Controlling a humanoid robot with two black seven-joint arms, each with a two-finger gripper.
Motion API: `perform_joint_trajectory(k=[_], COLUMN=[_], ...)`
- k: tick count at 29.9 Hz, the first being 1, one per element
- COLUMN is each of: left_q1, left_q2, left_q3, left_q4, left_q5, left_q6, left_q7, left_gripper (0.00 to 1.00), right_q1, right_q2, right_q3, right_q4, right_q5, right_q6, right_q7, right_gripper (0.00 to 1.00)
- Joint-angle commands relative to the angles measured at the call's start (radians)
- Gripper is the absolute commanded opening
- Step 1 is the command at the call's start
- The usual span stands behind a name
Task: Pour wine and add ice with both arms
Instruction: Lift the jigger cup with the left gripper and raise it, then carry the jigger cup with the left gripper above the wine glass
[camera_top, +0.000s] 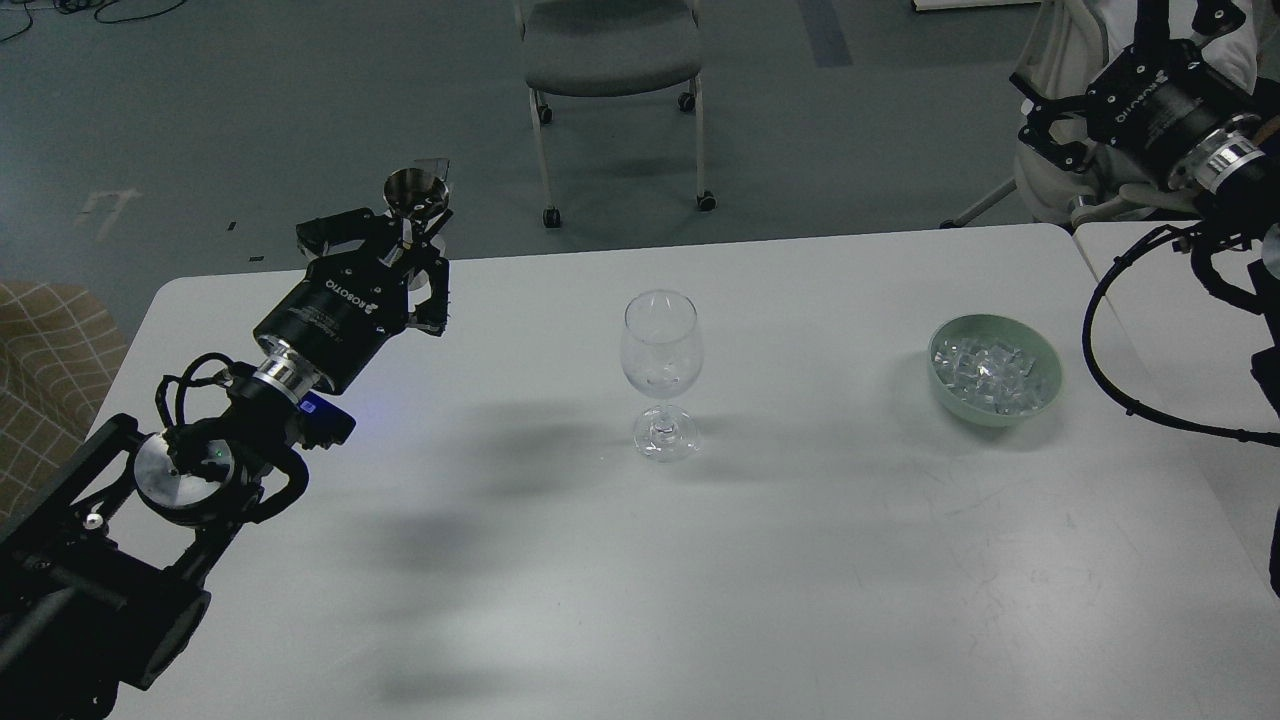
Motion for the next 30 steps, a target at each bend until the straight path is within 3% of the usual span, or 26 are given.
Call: perform_joint_trajectory(k=[1,24,30], left_q1=[-0.016,-0.106,-0.145], left_q2=[0.004,0.024,0.009], left_q3=[0.022,0.114,0.154], left_q4=[0.007,-0.006,-0.004], left_q5=[0.0,-0.011,0.0], left_q6=[0.002,0.024,0.053], left_q7=[0.004,0.008,0.06], left_gripper=[0.02,0.01,0.01], right_q1=[0.035,0.003,-0.01], right_q2=[0.038,0.077,0.064], right_q3=[0.009,0.018,0.018], right_q4=[-0.046,-0.059,-0.063], right_q5=[0.002,0.002,0.002], right_q6=[-0.002,0.005,0.005], right_q7=[-0.005,0.0,0.0], right_gripper=[1.0,1.0,1.0])
